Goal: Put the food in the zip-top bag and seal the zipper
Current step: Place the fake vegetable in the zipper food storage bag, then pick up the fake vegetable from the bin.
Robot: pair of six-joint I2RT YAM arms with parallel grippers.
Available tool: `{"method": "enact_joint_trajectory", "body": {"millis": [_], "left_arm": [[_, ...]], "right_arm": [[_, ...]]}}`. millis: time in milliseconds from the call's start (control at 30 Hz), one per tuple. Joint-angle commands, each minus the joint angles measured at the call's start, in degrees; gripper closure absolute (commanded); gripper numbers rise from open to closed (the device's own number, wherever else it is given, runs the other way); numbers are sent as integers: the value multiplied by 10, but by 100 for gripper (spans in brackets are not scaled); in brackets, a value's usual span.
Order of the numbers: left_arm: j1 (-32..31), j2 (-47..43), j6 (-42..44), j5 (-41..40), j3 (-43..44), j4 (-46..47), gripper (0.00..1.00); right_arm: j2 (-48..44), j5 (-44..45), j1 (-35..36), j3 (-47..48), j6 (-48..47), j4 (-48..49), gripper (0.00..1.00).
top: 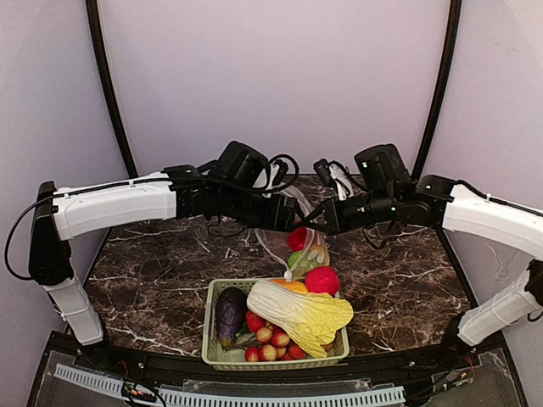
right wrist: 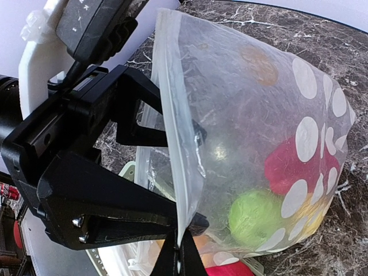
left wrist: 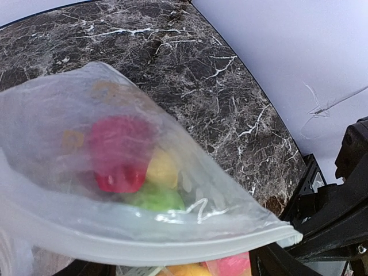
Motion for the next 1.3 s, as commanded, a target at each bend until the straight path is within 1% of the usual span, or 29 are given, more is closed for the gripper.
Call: {"method": "enact_joint_trajectory", "body": {"millis": [0,167,400,700,833,1000,1033,1167,1267], "left_arm": [[0,-41,10,41,-21,55,21],[0,-73,16,73,-41,78,21],[0,-122,25,114,-62,64,21],[0,-190,66,103,-84,-11,20],[0,-231,71,103,-100,-18,18],[2,-263,52,73,-118,-53,16],[1,-271,44,56,-126,-59,16],[2,-313,-1,-10,-177,-84,18],[2,-352,-32,-30,-231,-88,19]], "right_arm": [[-11,12,2,13,-1,-1,100],[-11,15,2,11,0,-1,100],[-12,25,2,12,-1,-2,100],[-16,41,1,13,5,-4,100],[-21,49,0,16,3,-11,100],[-28,57,-1,18,5,-14,100],[-30,59,-1,18,5,-14,100],[-37,66,-1,17,6,-14,100],[-40,71,-2,15,6,-15,100]]}}
